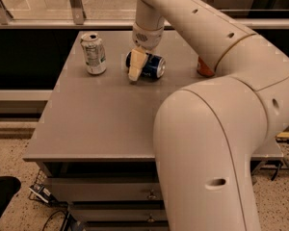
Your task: Knock pepsi can over
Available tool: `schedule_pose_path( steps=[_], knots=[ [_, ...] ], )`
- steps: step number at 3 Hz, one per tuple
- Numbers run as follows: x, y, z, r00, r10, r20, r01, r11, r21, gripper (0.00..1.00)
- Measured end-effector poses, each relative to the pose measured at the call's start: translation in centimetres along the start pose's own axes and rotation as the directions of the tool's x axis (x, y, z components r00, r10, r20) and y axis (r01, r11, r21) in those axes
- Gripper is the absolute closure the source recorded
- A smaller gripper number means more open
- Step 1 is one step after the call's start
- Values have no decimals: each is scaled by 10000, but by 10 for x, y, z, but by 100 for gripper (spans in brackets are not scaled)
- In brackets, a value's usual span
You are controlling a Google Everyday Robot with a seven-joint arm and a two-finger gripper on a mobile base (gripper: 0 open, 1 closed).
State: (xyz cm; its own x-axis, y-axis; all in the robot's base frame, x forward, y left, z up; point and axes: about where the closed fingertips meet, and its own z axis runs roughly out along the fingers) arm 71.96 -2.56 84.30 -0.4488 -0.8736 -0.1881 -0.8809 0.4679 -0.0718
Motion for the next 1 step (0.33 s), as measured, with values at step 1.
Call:
schedule_pose_path(
  steps=[1],
  knots=[
    [0,0,1,10000,-2,8,2,10000,3,0]
  ],
)
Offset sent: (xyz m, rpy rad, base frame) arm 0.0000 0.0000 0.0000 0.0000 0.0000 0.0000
